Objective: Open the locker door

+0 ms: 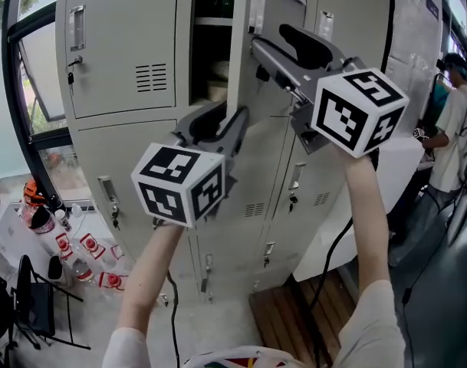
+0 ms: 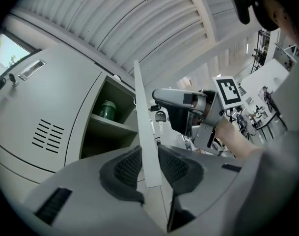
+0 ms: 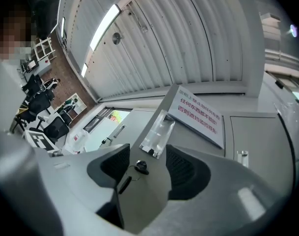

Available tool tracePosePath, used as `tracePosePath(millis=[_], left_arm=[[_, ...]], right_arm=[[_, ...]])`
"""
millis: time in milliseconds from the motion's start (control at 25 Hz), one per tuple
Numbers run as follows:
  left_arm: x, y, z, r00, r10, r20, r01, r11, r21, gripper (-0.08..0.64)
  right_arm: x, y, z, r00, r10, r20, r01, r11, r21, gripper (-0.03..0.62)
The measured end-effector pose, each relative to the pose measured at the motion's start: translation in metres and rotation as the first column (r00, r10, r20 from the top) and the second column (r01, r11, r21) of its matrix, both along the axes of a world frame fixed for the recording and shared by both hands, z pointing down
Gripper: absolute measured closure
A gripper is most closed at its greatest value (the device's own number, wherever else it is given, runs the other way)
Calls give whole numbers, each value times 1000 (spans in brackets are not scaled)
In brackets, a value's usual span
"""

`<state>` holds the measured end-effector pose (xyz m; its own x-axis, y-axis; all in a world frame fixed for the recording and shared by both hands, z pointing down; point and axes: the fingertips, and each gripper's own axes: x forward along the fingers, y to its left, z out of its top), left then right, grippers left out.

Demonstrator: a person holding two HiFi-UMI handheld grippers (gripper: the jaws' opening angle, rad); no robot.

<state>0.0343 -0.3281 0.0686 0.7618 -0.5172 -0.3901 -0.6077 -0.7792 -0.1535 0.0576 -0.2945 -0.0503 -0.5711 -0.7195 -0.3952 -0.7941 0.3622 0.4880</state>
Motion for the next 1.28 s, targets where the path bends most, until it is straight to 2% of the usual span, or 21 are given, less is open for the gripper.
tracePosePath(millis=[240,360,560,760,920,1120,1280], left_arm=[[15,18,-1,997,80,-3,-80,997,12,448],[29,29,-1,990,144,3,-144,990,12,448],[54,49,-1,976,216,20,-216,976,39,448],[78,64,0,957,286,38,-288,956,51,446],[102,75,0,930,363,58,-365,930,38,446],[125,84,0,927,365,82,-371,925,78,437],[140,90,0,924,374,87,-380,921,83,426]], right_arm=[[22,19,22,996,82,-23,-82,996,29,368],[35,27,32,990,134,-40,-132,990,43,368],[61,46,40,984,179,-19,-178,982,58,380],[83,57,46,973,230,-11,-229,972,59,380],[101,64,52,961,275,-9,-274,960,53,380],[120,71,56,946,323,-9,-322,945,47,380],[134,78,61,933,360,-9,-359,933,35,380]])
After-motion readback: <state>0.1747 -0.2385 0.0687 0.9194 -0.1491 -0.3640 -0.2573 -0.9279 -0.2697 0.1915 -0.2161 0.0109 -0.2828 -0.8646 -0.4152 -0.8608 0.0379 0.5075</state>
